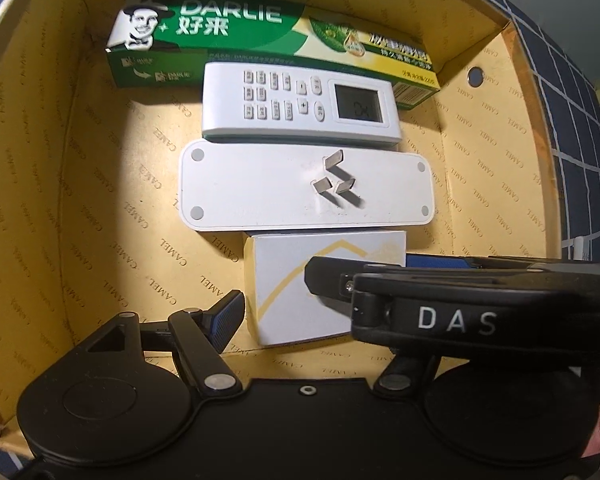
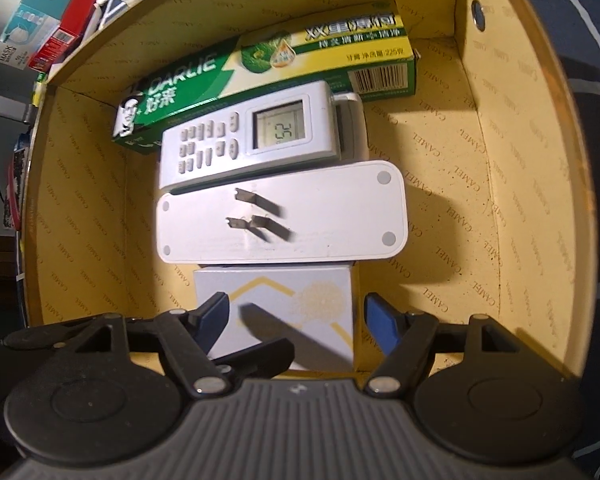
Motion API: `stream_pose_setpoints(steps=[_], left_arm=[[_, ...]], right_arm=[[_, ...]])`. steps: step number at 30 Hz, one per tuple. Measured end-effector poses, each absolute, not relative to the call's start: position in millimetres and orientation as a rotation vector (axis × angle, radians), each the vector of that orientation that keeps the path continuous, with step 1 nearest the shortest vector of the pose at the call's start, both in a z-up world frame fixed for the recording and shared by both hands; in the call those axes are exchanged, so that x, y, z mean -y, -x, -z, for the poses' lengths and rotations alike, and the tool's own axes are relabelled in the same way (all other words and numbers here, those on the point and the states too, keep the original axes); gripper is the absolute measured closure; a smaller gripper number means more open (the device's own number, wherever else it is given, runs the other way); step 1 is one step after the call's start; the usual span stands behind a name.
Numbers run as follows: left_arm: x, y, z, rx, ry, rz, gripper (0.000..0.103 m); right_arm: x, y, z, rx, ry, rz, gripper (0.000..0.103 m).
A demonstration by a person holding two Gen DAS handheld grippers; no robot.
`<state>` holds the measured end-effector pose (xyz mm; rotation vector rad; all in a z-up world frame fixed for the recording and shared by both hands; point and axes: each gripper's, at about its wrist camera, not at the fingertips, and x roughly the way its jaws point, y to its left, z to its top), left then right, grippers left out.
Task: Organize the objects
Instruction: 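Open the right gripper and release the cream box, then move the right tool away from the box across the sheet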
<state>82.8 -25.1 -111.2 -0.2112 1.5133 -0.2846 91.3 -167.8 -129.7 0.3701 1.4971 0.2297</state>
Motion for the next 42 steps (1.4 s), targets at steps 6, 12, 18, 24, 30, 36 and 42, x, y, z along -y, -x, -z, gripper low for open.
stream_pose_setpoints(steps=[6, 12, 18, 24, 30, 36, 42], left_arm=[[29, -74, 90, -1.469, 0.206, 0.272, 0.032], [33, -65, 64, -1.41, 0.207, 0.254, 0.027], [42, -52, 45, -1.351, 0.191, 0.218, 0.016], [49, -41, 26, -1.297, 0.175, 0.181, 0.008], [62, -30, 7, -1.269, 0.14, 0.143, 0.001], [88, -22, -4, -1.248, 0.103, 0.099, 0.0], [126, -15, -5, -1.233, 0.099, 0.052, 0.0]], right_arm=[[166, -86, 112, -1.461, -0.354, -0.256, 0.029], [174, -76, 86, -1.41, -0.34, -0.266, 0.021], [183, -63, 54, -1.347, -0.323, -0.27, 0.009], [198, -54, 29, -1.287, -0.287, -0.271, 0.0], [218, -47, 8, -1.248, -0.262, -0.275, 0.0], [250, -42, -5, -1.219, -0.239, -0.274, 0.0], [299, -40, -9, -1.197, -0.206, -0.296, 0.0]])
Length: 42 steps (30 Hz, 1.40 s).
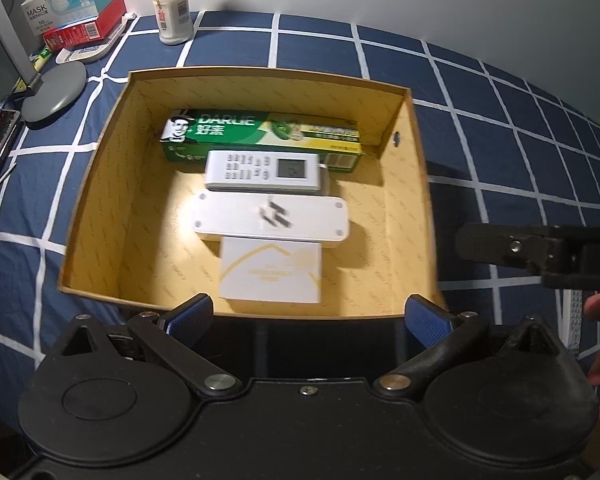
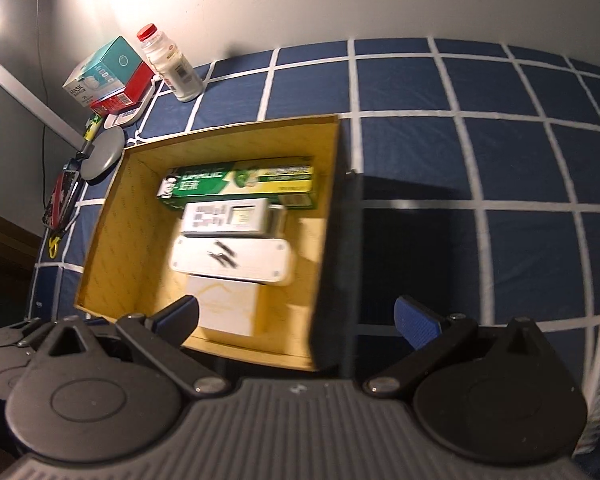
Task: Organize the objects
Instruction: 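Move the right tool away from the box across the sheet, then bring the right gripper around the white button remote on the sheet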
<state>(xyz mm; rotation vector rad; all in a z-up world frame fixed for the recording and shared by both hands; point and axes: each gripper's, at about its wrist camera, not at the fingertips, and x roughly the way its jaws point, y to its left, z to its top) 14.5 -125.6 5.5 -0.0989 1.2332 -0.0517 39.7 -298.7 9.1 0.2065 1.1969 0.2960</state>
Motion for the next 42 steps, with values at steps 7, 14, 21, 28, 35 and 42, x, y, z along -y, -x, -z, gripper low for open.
stream_pose_setpoints(steps=[7, 14, 21, 28, 35, 42], left_arm=[[187, -9, -6, -1.214, 0.095, -0.012, 0.0], [242, -6, -1, -1.199, 0.108, -0.052, 0.0], [284, -5, 4, -1.196, 0.088, -0.043, 0.0], [306, 2, 17, -1.206, 0.075, -0.012, 0.0], [323, 15, 27, -1.217, 0.065, 0.011, 0.0], [344, 14, 31, -1.214, 0.085, -0.017, 0.0]], right_arm=[[368, -39, -4, -1.21, -0.155, -0.32, 0.0], [431, -39, 2, -1.217, -0.083, -0.342, 0.0], [482, -39, 5, -1.222, -0.061, -0.322, 0.0], [509, -27, 8, -1.231, -0.04, -0.285, 0.0], [519, -14, 17, -1.258, 0.059, -0.306, 0.0], [542, -18, 27, -1.29, 0.153, -0.376, 0.0]])
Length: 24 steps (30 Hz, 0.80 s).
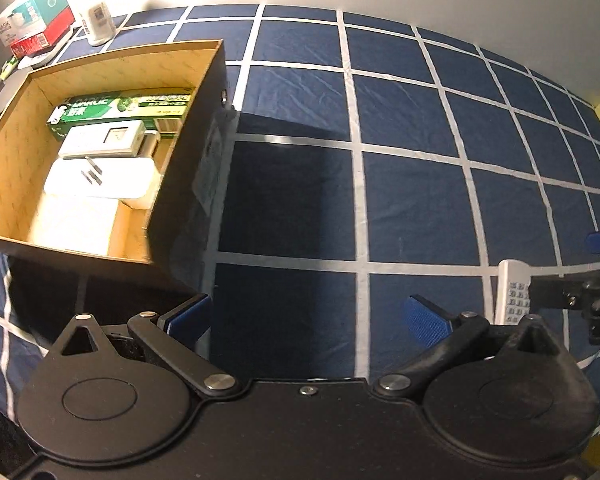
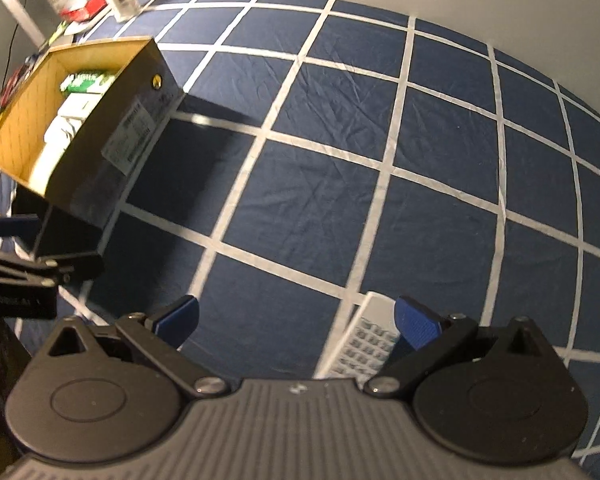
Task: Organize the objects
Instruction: 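Bring the right gripper around the white button remote on the sheet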
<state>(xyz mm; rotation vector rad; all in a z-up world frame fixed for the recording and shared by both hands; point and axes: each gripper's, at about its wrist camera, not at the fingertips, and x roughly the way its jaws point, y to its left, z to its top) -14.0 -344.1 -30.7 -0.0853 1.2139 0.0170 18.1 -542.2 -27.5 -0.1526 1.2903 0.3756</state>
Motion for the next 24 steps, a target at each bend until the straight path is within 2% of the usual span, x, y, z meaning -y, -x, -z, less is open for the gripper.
stream_pose_setpoints(steps=[13, 24], left_arm=[[424, 32, 67, -1.255, 0.27, -0.247, 0.0], [462, 66, 101, -1.314, 0.422, -0.442, 0.0]], right_arm=[[595, -46, 68, -1.356, 0.398, -0.635, 0.0], [598, -52, 109, -1.378, 0.615, -0.866, 0.0]])
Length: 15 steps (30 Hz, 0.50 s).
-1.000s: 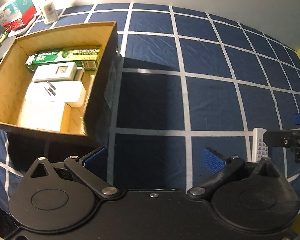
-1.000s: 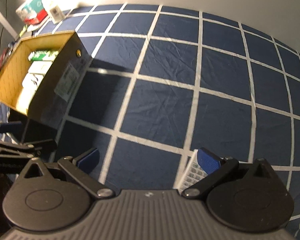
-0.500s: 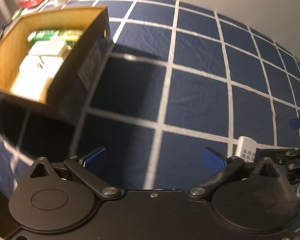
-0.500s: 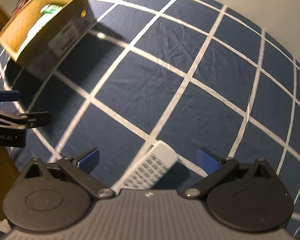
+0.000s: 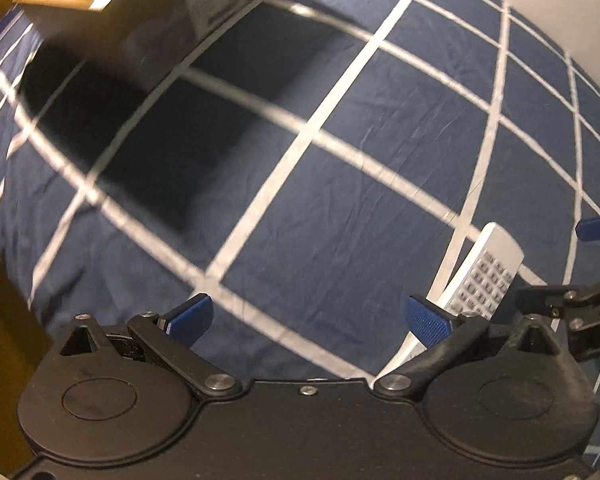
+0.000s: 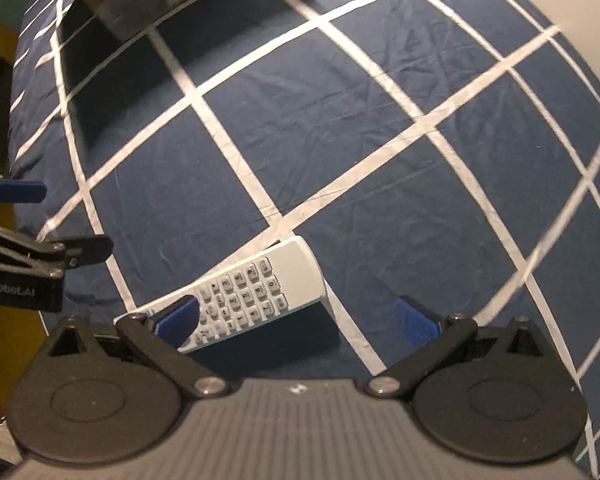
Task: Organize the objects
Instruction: 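Bring the right gripper around the white button remote on the sheet, then close the right gripper on the white TV remote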
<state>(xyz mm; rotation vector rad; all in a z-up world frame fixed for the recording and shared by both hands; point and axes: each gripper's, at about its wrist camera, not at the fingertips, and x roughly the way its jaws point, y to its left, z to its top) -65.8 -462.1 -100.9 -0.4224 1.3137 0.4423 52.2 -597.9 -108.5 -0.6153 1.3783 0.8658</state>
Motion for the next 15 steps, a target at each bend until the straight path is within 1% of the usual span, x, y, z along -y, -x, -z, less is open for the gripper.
stream_pose_setpoints(steps=[15], left_arm=[[474, 100, 124, -1.323, 0.565, -0.595, 0.0]], right_arm=[[570, -52, 155, -1.409, 0.771, -1.075, 0.001]])
